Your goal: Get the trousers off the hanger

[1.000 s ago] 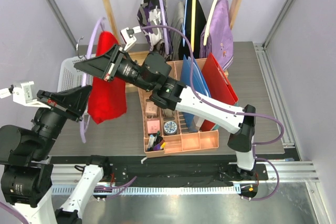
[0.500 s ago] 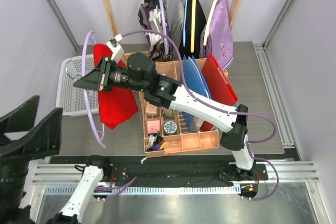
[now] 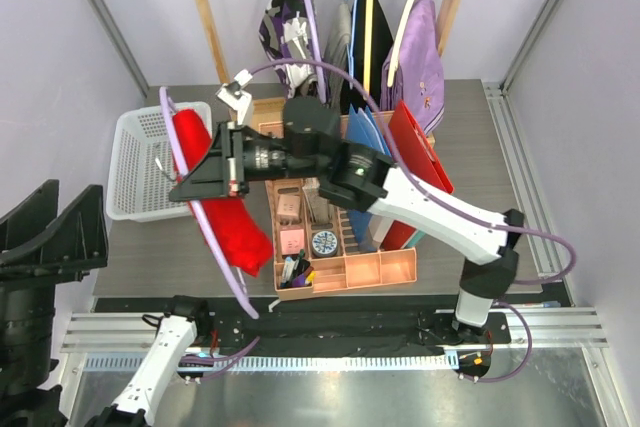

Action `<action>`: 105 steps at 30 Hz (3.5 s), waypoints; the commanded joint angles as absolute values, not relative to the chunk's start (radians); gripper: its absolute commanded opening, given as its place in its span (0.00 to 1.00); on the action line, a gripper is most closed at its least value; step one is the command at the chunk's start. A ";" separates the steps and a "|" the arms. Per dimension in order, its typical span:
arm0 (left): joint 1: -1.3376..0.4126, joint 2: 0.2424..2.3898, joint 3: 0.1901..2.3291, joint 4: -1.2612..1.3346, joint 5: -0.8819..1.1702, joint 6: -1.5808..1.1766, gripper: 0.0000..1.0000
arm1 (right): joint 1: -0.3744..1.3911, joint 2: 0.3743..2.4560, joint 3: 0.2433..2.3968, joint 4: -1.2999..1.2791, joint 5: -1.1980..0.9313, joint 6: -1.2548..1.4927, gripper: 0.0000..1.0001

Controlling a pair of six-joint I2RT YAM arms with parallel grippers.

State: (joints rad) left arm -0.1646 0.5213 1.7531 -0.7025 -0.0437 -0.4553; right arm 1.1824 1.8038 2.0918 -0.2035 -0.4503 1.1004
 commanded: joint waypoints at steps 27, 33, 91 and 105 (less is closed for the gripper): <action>-0.170 0.713 1.244 0.422 0.868 -0.907 0.95 | 1.184 1.174 2.069 -0.087 0.015 0.940 0.01; -0.317 0.850 1.229 0.424 0.836 -0.800 0.94 | 1.186 1.088 2.000 -0.120 0.144 0.882 0.01; -1.663 1.265 1.317 0.423 -0.370 0.649 0.90 | 1.184 0.845 1.996 -0.350 0.238 1.019 0.01; -1.628 1.308 1.368 0.500 -0.236 0.471 0.87 | 1.184 0.865 2.011 -0.296 0.210 1.035 0.01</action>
